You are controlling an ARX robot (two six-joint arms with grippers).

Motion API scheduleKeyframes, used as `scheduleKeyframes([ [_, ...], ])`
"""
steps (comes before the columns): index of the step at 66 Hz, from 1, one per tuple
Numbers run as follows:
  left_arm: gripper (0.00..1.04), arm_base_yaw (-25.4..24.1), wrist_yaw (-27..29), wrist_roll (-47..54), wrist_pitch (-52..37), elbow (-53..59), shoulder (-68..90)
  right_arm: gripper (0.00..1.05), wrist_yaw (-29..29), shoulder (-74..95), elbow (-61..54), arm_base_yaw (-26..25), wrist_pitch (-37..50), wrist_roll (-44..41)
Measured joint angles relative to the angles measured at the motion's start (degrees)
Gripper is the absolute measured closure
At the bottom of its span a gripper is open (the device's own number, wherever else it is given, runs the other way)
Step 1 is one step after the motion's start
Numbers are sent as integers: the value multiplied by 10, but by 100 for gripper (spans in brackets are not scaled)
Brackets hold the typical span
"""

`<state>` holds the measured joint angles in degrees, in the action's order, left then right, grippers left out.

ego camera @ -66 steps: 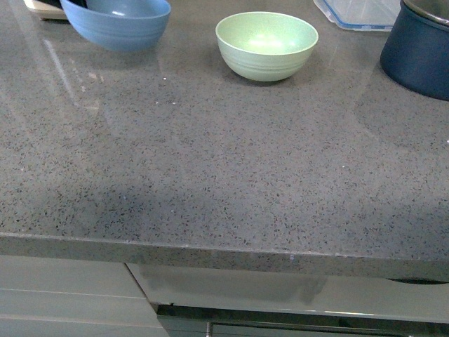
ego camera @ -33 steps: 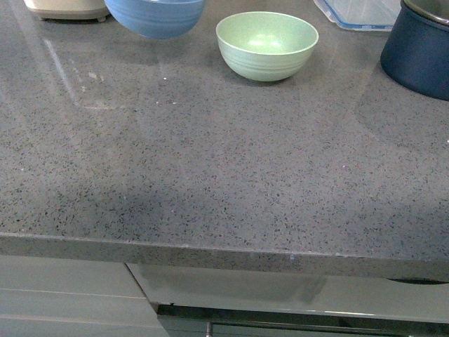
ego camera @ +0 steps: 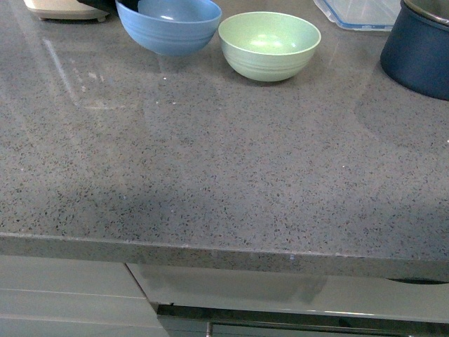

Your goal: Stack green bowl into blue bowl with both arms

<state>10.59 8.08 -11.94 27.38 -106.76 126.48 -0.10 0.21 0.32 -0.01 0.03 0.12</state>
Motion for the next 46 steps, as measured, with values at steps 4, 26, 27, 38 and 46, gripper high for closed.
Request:
scheduleKeyframes([
  [4,99,0,0,-5,-4,5,3,10,0,0,0,0,0,0],
  [26,86,0,9,-24,-8,22,10,10,0,0,0,0,0,0],
  [27,82,0,10,-24,-8,23,10,10,0,0,0,0,0,0],
  [38,57,0,15,-30,-8,25,10,10,0,0,0,0,0,0],
  [46,38,-1,21,-33,-10,25,10,10,0,0,0,0,0,0],
])
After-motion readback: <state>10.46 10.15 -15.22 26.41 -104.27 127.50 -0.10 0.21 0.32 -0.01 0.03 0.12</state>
